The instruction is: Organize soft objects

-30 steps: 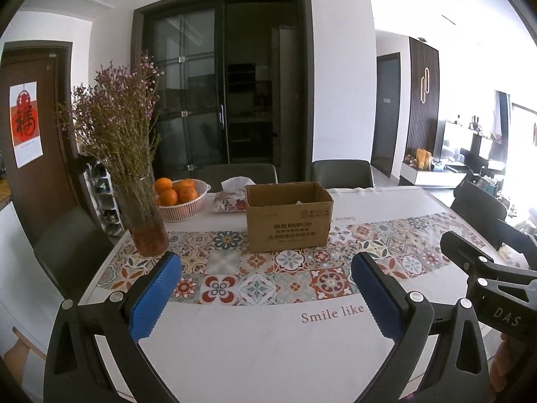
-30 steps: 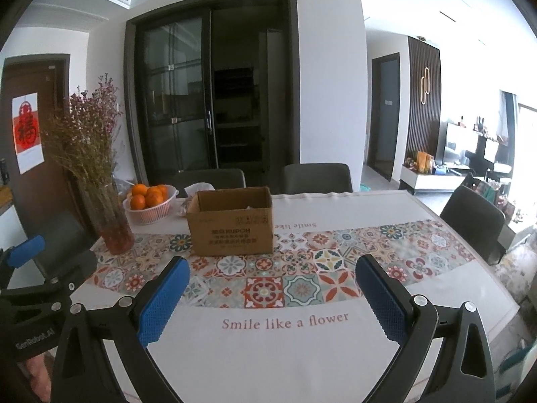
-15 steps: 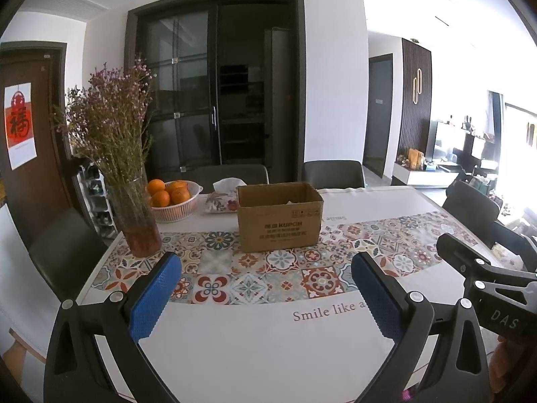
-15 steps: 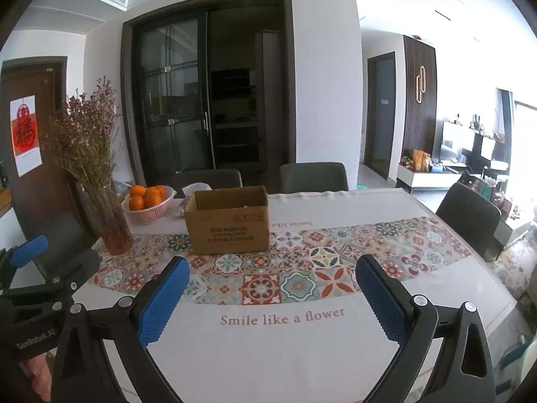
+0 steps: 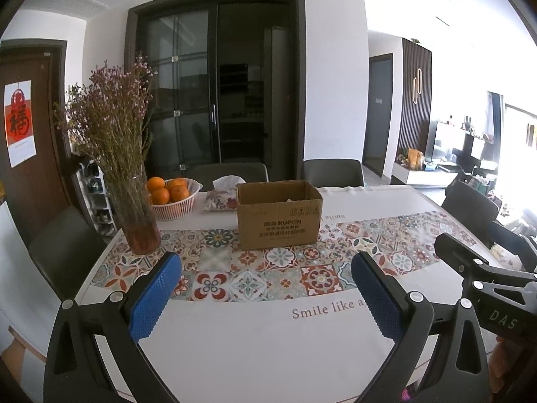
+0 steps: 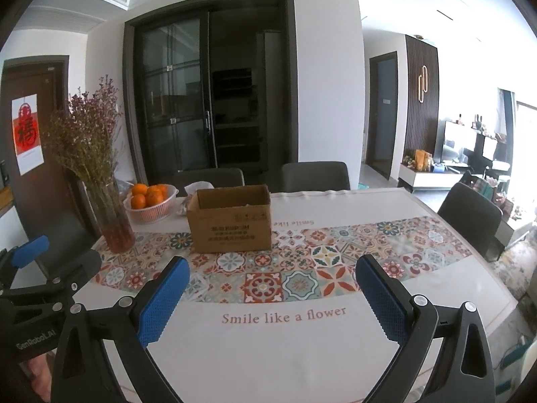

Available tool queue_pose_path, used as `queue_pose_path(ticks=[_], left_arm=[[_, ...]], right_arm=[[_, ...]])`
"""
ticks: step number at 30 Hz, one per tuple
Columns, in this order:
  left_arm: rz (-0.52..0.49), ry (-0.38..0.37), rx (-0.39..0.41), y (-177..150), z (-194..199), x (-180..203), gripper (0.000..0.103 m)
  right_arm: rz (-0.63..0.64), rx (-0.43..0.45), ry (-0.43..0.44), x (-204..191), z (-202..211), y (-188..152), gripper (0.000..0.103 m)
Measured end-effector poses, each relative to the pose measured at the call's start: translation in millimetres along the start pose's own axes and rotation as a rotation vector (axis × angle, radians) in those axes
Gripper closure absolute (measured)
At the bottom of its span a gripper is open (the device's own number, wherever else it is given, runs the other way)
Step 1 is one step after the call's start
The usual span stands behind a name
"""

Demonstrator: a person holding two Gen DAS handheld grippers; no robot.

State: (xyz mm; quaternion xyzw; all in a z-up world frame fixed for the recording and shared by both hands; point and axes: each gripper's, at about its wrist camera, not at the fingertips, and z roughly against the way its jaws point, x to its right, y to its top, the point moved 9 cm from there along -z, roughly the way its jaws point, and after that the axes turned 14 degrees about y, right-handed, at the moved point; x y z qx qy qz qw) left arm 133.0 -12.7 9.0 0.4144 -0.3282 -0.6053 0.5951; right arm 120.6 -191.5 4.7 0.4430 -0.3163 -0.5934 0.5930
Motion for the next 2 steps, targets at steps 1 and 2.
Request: queue_pose_path(ticks=[1, 2], left_arm=[[0.001, 0.0, -0.002, -0.3, -0.2, -0.1, 0.0], [0.002, 0.001, -0.003, -0.4, -1.0, -0.7, 0.0]], right_arm=[[0.0, 0.0, 0.001, -0.5, -0.1, 0.0, 0.002], [0.0, 0.0, 0.002, -0.8, -1.0, 0.1, 0.002]])
